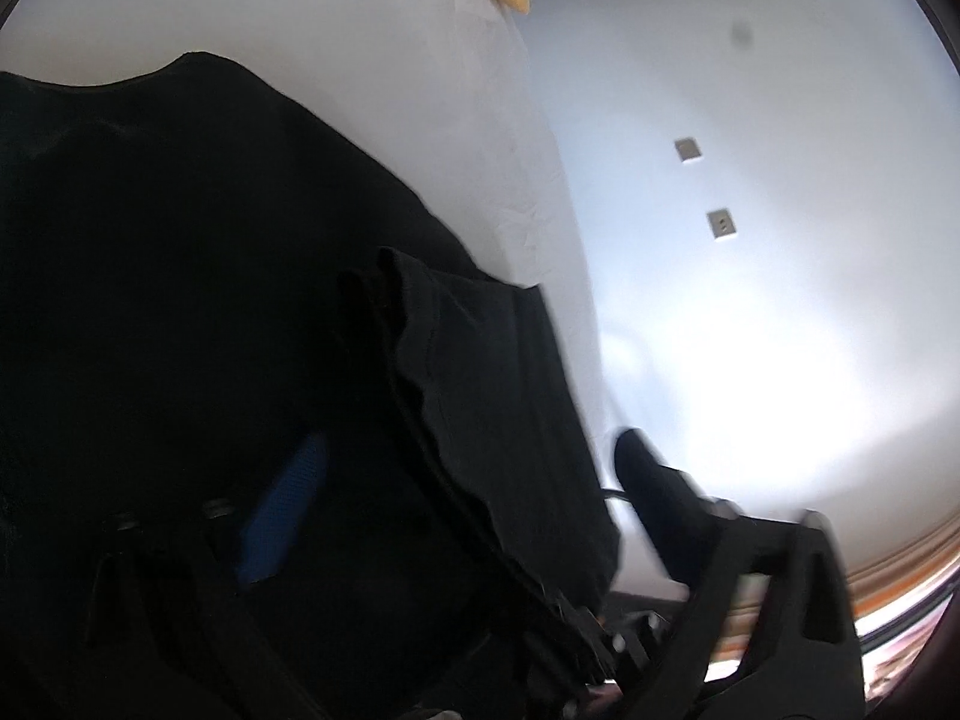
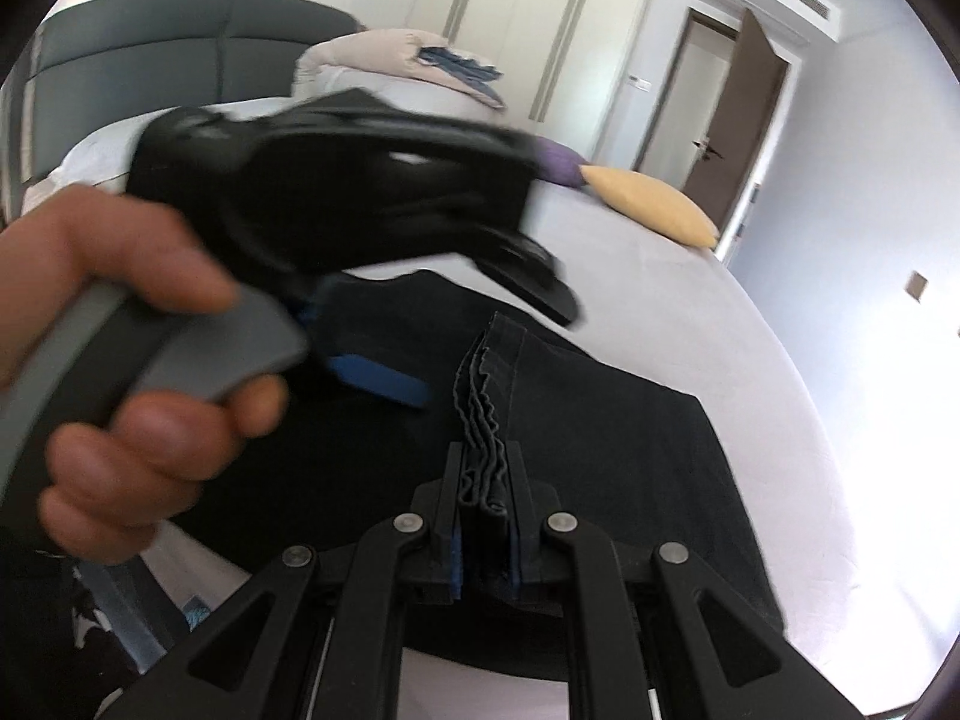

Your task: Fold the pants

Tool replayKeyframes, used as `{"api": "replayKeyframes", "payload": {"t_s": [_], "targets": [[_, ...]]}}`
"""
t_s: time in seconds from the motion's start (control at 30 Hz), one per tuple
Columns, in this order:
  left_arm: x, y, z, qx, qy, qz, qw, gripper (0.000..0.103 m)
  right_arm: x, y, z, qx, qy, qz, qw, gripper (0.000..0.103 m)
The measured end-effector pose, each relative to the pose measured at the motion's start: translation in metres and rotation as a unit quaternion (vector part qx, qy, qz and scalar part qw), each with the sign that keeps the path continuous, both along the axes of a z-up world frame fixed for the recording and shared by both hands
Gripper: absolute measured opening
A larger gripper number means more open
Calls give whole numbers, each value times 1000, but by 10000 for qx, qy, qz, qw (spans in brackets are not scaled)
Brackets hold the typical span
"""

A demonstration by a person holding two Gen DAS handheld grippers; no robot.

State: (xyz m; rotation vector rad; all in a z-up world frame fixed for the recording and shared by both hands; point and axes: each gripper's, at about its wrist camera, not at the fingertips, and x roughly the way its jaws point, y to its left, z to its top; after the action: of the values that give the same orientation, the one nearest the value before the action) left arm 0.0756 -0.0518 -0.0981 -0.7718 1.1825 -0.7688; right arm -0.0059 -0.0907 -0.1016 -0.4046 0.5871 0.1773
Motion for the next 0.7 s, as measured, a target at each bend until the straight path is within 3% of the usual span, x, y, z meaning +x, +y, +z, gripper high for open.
{"api": "replayKeyframes", "payload": {"t_s": [0.03, 0.07, 0.1, 0.17, 0.37, 0.7], "targets": [[1, 1, -2, 28, 47, -33, 10000, 40, -2, 5, 0, -36, 11, 80, 10000, 12], [2, 4, -5, 65, 109, -43, 9999, 25, -4, 9, -1, -69, 26, 146, 9999, 12], [3, 6, -7, 147, 112, -16, 9998, 24, -5, 12, -2, -98, 36, 199, 9997, 12], [4, 15, -6, 287, 30, -16, 9996, 12, -7, 22, -2, -177, 67, 350, 9992, 12], [9, 39, 19, 766, -493, -225, 9956, 9, -9, 48, 2, -331, 133, 790, 9962, 12], [23, 84, 14, 1087, -408, -91, 9932, 9, -3, 80, -10, -317, 472, 1190, 9913, 12]]}}
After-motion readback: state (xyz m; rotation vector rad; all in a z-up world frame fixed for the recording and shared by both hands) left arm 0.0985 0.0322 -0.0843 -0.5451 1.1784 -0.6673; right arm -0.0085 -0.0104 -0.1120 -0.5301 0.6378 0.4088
